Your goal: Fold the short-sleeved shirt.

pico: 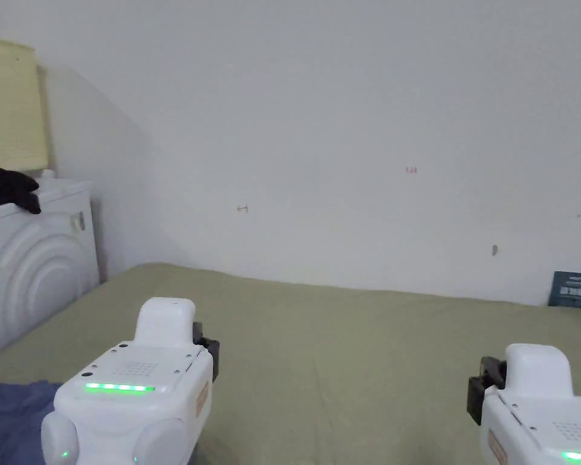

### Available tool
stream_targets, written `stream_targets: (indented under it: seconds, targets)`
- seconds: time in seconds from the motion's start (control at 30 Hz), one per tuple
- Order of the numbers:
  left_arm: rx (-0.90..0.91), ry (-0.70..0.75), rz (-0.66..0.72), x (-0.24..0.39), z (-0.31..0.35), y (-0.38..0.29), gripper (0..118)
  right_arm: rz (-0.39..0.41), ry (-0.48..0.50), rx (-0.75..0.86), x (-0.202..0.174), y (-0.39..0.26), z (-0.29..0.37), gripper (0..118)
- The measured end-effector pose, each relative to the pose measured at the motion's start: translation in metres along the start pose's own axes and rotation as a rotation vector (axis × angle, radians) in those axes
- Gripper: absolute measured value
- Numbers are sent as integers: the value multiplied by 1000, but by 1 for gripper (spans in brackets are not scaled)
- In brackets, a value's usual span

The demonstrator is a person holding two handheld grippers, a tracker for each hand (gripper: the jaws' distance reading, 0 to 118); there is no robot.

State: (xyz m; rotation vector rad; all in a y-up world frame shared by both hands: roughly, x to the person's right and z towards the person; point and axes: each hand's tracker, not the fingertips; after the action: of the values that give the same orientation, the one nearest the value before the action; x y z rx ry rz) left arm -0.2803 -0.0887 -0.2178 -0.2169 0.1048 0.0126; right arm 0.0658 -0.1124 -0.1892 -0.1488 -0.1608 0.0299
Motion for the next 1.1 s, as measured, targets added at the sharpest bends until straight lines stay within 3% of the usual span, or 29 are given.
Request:
stream_targets:
  seconds: [0.3,0.47,1.1]
  targets:
    - [-54,304,47,-125,26,-10,0,4,299,-18,-122,-6,-33,2]
    - [-98,364,78,-163,29,-22,0,7,364,-41,-155,-15,-38,2]
    - [-264,315,105,-165,-64,-66,0,58,385,-131,-166,-49,-78,2]
